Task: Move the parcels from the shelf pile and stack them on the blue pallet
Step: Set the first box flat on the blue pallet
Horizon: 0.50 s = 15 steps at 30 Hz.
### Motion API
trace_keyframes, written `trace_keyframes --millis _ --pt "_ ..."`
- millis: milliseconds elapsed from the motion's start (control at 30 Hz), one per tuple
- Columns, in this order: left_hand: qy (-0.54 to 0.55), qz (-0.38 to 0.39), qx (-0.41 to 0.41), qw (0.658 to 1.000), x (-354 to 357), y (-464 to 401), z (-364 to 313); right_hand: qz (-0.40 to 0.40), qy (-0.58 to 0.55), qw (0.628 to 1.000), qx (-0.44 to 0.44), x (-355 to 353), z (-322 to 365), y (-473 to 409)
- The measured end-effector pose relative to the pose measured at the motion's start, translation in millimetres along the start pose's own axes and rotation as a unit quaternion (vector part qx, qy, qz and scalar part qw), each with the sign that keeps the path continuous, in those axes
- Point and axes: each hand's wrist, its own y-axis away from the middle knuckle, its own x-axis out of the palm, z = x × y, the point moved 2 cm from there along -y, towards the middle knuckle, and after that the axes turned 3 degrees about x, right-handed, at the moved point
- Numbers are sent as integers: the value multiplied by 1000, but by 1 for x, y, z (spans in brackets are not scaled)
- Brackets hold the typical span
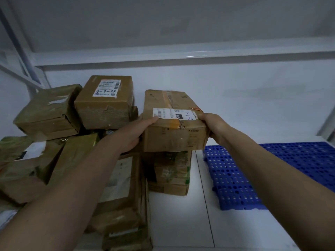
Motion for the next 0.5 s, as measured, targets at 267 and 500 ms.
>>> trace_keyframes --millis 267,500 --pt "-29 98 43 994 73 -19 -13 -116 -51 992 -22 -78 -15 27" --pt "-53 192 41 979 149 -23 -2 -190 -65 980 16 -145 -52 61"
